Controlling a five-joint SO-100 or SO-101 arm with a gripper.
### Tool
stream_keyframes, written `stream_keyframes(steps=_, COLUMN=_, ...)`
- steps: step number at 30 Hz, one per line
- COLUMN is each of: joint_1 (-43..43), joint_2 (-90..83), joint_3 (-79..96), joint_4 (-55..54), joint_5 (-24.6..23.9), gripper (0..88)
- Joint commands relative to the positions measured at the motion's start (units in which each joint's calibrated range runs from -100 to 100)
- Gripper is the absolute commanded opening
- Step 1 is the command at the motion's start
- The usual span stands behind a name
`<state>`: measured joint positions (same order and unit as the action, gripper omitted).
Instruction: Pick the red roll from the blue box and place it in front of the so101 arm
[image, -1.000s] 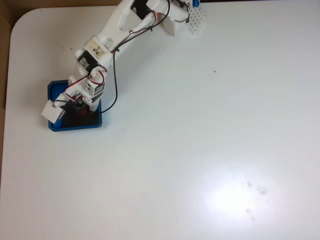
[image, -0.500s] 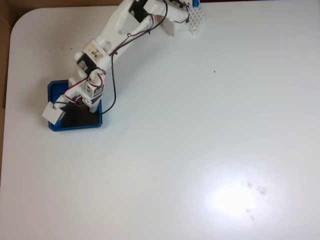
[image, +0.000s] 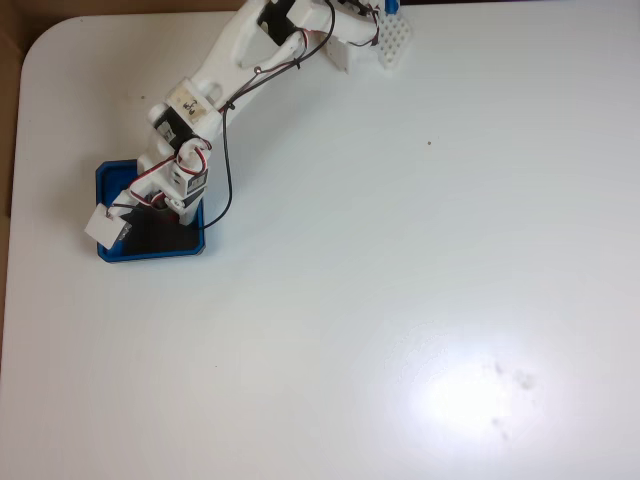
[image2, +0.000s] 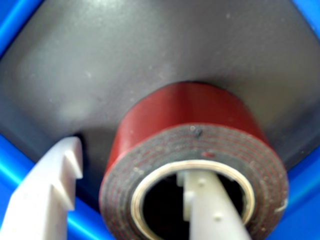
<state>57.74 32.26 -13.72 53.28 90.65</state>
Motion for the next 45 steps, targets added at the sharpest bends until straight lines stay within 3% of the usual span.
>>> stream_keyframes(steps=1, joint_1=-0.93, joint_2=-0.15, joint_3=-1.37, joint_4=0.02, joint_5=0.41, gripper=15.8)
stream_keyframes(steps=11, joint_1=-0.93, joint_2=-0.15, joint_3=-1.37, joint_4=0.1, joint_5=0.41, gripper=0.0)
stream_keyframes(steps=45, joint_1=-0.24, joint_2=-9.85, joint_3=-1.46, joint_4=-0.15, joint_5=-0.38, gripper=0.5)
